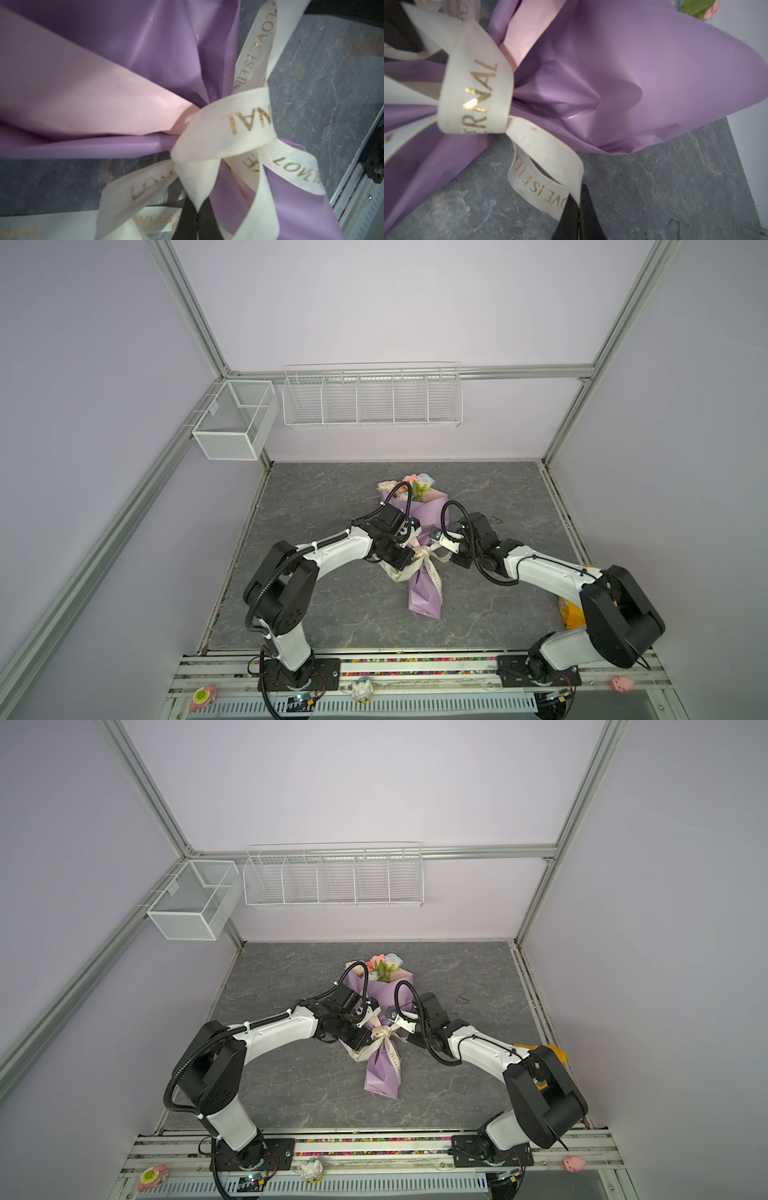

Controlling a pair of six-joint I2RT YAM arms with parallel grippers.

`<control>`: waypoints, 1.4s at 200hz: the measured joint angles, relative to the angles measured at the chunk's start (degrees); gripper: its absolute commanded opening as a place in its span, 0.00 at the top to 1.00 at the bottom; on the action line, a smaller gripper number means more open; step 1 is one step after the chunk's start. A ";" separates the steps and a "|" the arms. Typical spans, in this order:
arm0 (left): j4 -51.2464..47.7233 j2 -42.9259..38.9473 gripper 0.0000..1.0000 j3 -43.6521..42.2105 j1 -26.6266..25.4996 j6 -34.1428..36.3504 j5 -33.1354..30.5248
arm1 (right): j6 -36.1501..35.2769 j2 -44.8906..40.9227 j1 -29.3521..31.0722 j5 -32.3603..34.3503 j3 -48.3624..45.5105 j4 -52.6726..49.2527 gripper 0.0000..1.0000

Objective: Tie the bouquet of fake flowers

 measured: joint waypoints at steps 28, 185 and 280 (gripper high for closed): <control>-0.13 -2.14 1.00 -1.05 0.00 -0.66 -1.53 | 0.00 0.11 -0.13 1.09 0.00 -0.07 0.93; -2.69 -5.97 1.00 -3.69 0.17 -1.99 -4.46 | 0.02 0.11 -0.87 1.95 0.00 -0.22 0.93; -5.84 -7.06 1.00 -3.69 1.33 -3.52 -9.84 | 0.02 0.11 -0.87 1.90 0.00 -0.46 0.93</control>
